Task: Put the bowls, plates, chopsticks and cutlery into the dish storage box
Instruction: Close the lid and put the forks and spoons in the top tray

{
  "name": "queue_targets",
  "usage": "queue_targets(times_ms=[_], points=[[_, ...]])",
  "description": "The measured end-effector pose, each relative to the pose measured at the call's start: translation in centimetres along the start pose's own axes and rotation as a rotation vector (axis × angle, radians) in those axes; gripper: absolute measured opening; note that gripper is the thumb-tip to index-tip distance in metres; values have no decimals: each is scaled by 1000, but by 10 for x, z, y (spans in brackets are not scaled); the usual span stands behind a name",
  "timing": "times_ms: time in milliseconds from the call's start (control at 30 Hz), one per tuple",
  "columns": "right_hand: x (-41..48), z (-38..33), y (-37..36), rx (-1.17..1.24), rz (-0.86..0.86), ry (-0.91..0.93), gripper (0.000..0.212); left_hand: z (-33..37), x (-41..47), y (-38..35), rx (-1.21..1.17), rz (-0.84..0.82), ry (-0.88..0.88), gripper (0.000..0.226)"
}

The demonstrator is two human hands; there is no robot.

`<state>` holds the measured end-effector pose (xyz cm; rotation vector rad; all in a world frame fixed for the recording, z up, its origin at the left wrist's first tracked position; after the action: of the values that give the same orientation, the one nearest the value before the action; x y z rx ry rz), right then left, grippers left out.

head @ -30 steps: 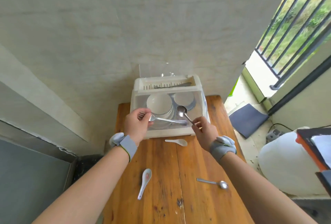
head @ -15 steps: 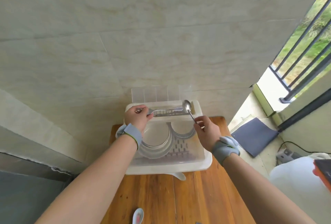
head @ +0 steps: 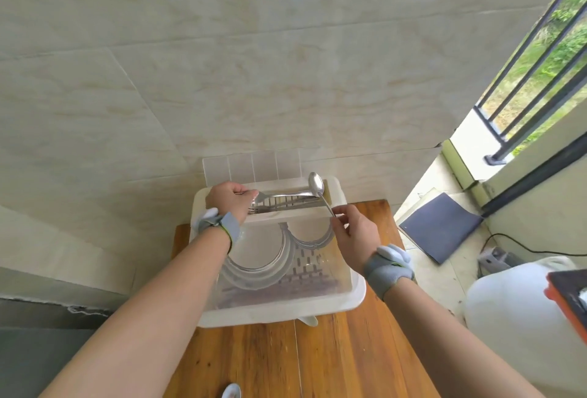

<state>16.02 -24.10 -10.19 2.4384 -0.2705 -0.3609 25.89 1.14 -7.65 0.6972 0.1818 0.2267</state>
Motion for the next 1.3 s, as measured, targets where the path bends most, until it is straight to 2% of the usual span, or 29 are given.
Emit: queue_targets(times_ms=[133, 333, 400, 533, 600, 767, 900, 1067, 1167, 1300], points=[[3, -4, 1, -36, -7, 5, 20, -3, -6, -2, 35, -139, -97, 25], [18, -29, 1, -235, -7, 157, 23, -36, -32, 20, 248, -12, -494, 28], [25, -42, -2, -290, -28, 206, 25, -49, -41, 24, 340, 0, -520, 42], [46, -64, -17, -433, -153, 260, 29, -64, -52, 10, 618, -154, -523, 88], [56, -71, -24, -541, -211, 269, 30, -63, -52, 7, 668, -167, -508, 94], [73, -78, -46, -699, -302, 277, 31, -66, -50, 5, 725, -177, -515, 93], [78, -76, -55, -765, -250, 282, 34, -67, -49, 4, 742, -174, -517, 90], [71, -65, -56, -649, -175, 286, 37, -68, -47, 4, 774, -173, -513, 85], [51, -57, -51, -583, -80, 327, 45, -70, -48, 4, 777, -150, -532, 80], [15, -50, -42, -552, -12, 358, 45, -68, -45, 2, 749, -174, -529, 78]])
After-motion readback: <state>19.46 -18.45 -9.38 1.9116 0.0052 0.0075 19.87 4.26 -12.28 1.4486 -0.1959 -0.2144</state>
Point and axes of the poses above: each hand's wrist, its own x-axis towards the middle knuckle, its own y-axis out of the back of the hand, z = x × y, the point moved 4 cm from there along x, towards the middle knuckle, and after that the axes turned 7 degrees about -y, right-handed, at the moved point
